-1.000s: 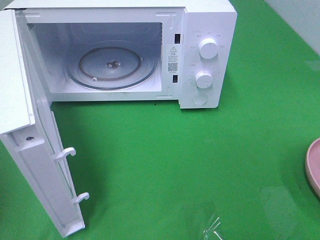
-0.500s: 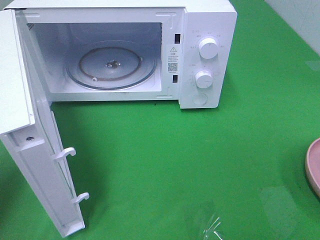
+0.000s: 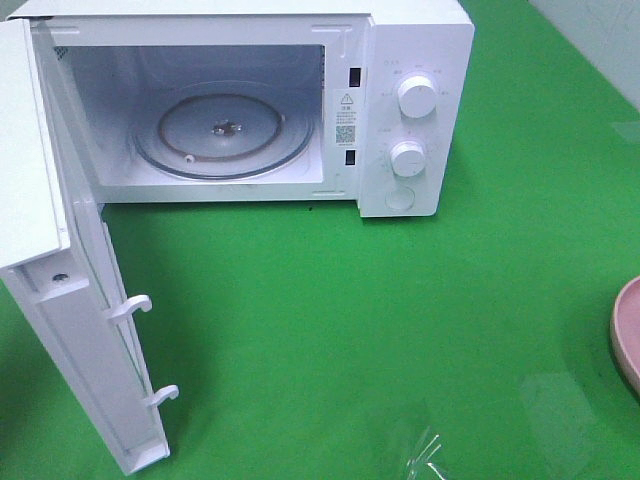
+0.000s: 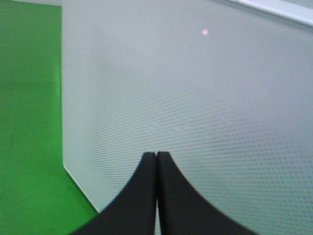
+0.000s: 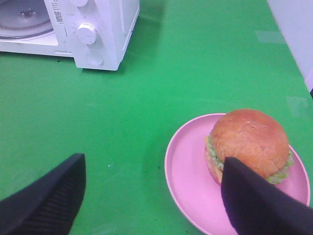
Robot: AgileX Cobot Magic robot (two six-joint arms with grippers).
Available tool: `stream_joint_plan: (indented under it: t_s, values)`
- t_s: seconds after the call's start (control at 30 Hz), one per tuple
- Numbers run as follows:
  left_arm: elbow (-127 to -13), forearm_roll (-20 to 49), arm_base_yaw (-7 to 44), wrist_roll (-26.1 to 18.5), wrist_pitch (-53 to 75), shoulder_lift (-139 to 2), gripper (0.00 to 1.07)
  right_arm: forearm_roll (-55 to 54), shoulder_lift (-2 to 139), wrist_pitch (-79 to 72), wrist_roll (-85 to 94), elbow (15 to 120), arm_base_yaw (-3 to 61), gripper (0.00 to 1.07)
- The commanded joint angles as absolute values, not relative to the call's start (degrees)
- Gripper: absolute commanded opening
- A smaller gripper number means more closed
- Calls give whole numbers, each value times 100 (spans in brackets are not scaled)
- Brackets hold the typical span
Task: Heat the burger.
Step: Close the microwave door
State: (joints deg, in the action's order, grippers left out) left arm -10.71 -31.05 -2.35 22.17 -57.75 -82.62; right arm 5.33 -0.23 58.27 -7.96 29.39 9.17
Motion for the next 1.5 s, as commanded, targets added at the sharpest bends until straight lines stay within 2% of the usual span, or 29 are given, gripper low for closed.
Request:
stream_joint_plan:
  t_s: [0.03, 0.13, 0.2, 0.23, 0.33, 0.87, 1.13, 1.33, 1.5]
  values:
    - [-1175, -2704, 304, 1799, -5781, -8359, 0, 521, -178, 5764, -705, 2905, 871, 73]
    - [-1175, -2527, 430, 1753, -5781, -8382, 0, 521, -178, 5764, -705, 2905, 871, 73]
    - [-1203, -1937, 928, 1662, -5793, -8474, 0, 521, -178, 5764, -705, 2905, 871, 73]
    - [-1203, -1937, 928, 1662, -5793, -8474, 0, 521, -178, 5764, -705, 2905, 871, 73]
    - [-1232, -1375, 1450, 1450, -5804, -8629, 0, 521, -178, 5764, -710, 2905, 871, 73]
    - [-2114, -206, 3031, 1163, -5798, -9563, 0, 521, -178, 5764, -710, 2905, 871, 73]
    - [-2744, 109, 3524, 1163, -5735, -10015, 0, 521, -178, 5764, -710, 2905, 871, 73]
    - [-3191, 218, 3707, 1163, -5409, -10222, 0, 521, -178, 5764, -710, 2905, 871, 73]
    - [-3661, 367, 3850, 894, -5134, -10376, 0, 521, -178, 5764, -710, 2905, 871, 73]
